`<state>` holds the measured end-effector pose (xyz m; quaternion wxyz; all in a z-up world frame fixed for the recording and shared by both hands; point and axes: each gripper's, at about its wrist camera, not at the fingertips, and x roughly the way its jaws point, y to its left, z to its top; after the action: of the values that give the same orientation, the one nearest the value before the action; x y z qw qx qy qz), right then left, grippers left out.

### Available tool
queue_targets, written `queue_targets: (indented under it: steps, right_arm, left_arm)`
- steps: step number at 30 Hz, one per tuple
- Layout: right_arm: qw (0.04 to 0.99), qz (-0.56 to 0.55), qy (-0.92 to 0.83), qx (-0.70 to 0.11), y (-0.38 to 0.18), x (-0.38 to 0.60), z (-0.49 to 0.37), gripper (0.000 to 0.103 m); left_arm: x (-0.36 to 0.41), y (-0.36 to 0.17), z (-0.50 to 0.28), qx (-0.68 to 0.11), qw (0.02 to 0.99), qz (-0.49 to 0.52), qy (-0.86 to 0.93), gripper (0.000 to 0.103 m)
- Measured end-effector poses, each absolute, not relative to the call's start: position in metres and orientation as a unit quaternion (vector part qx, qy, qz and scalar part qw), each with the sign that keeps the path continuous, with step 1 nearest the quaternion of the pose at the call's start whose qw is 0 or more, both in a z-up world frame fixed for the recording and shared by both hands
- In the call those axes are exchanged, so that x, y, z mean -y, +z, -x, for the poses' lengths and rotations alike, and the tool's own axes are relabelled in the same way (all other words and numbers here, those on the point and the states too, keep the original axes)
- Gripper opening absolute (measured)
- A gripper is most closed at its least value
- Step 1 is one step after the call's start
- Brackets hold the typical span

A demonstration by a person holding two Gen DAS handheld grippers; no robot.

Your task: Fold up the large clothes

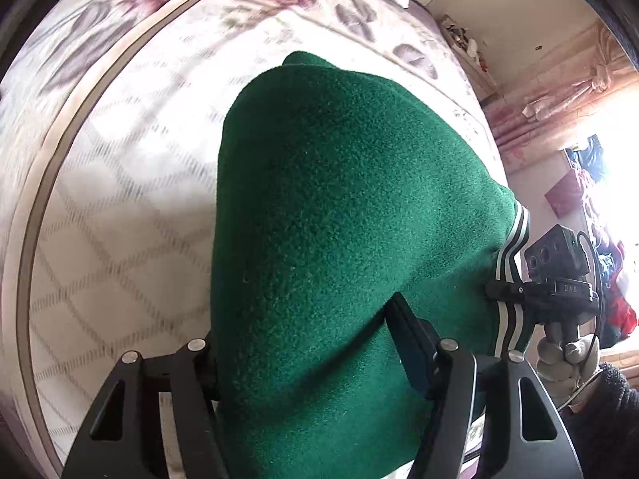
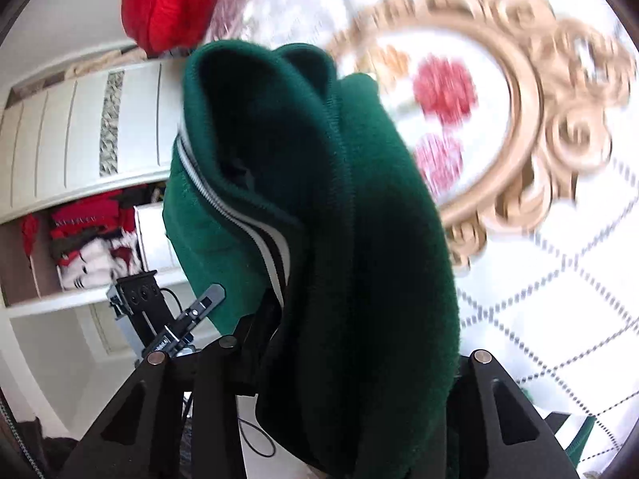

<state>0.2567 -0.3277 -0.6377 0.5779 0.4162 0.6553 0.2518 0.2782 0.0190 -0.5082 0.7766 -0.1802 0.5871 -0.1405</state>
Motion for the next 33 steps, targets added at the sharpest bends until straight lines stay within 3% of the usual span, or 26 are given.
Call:
queue_targets:
  steps: [12,20,23,25,29,31,33]
  right_arm:
    - [0.621,-0.432,0.198,-0.624,-0.607,0.399,-0.493,0.042]
    - [0.627,-0.421,0.158,-0.636,-0.649,0.429,-0.617,0.042]
    - [0.622,-0.416,0.142,-0.648,-0.667,0.428,-0.635,0.043]
    - [0.620,-0.401,0.139,-0.659,-0.677,0.425,-0.638,0.051]
    - [0.643,-0.325,0.095,-0.687,-0.670,0.429,-0.634,0.085]
    - [0.684,-0.244,0.058,-0.685,-0.646,0.422,-0.628,0.095]
    - [0.721,-0.170,0.020,-0.672,-0.618,0.410,-0.616,0.099]
  left_arm:
    - [0.036,-0.505,-0.484,-0.577,0.782,0.141,-0.191,0.063]
    - [0.057,-0.550,-0.597,-0.597,0.764,0.134,-0.206,0.063]
    - [0.061,-0.570,-0.617,-0.616,0.751,0.118,-0.207,0.070]
    - [0.060,-0.576,-0.620,-0.626,0.741,0.113,-0.214,0.076]
    - [0.053,-0.565,-0.610,-0.631,0.740,0.115,-0.200,0.076]
    - [0.047,-0.551,-0.598,-0.618,0.760,0.102,-0.173,0.075]
    - [0.040,-0.529,-0.583,-0.590,0.792,0.083,-0.133,0.077]
